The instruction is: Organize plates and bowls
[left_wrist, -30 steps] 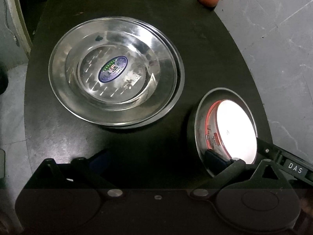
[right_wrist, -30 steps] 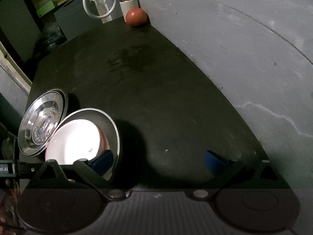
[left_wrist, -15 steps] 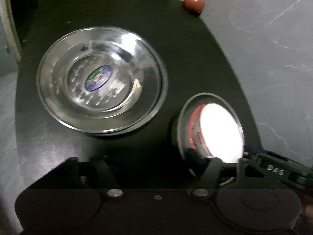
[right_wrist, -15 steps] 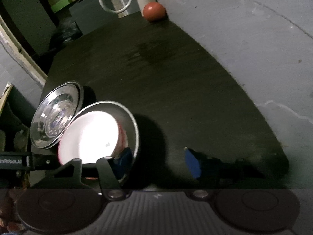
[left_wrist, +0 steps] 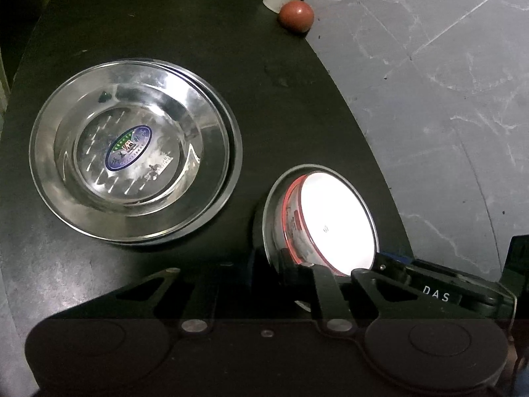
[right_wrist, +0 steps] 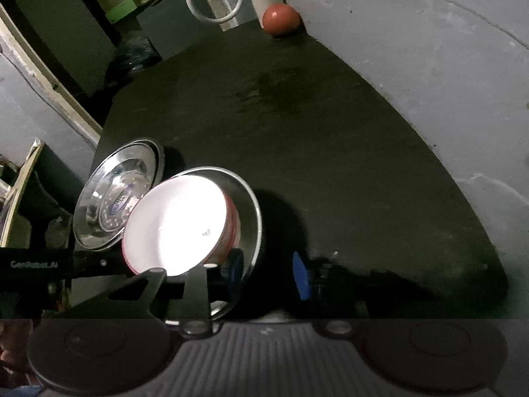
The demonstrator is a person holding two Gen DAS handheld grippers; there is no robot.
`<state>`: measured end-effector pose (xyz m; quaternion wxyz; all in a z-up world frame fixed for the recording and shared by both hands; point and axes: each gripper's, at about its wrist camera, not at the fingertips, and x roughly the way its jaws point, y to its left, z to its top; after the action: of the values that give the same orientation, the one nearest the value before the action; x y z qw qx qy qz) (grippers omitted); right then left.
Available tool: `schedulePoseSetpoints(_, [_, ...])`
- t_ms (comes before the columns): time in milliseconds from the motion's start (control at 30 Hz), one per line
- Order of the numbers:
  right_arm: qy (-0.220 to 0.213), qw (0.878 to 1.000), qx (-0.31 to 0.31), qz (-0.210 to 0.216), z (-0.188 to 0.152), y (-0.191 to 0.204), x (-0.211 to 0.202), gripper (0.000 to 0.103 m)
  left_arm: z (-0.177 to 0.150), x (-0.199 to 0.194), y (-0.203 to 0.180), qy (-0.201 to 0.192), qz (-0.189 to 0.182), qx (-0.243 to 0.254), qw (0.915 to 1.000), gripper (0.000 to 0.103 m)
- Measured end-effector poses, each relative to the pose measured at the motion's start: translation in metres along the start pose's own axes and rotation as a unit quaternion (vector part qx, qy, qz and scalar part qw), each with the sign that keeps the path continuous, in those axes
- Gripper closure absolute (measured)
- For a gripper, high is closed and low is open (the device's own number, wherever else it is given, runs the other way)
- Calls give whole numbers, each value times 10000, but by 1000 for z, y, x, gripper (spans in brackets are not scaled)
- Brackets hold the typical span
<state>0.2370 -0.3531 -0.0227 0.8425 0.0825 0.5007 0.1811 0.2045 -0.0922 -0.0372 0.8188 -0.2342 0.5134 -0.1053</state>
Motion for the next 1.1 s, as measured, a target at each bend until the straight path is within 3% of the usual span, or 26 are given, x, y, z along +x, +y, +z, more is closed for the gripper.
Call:
schedulePoseSetpoints(167, [0,9998,-38,194,0,2,-1,81,0,0,2,-7,3,35,10000,88])
schedulePoseSetpoints(800, [72,9986,282,441,0,-6,3,84,0,0,0,-28,54,155,9999,88])
schedulePoseSetpoints(1100, [-5,9994,132,328,-4,0,1,85,-1,-1,1,-44,18,152,9999,89])
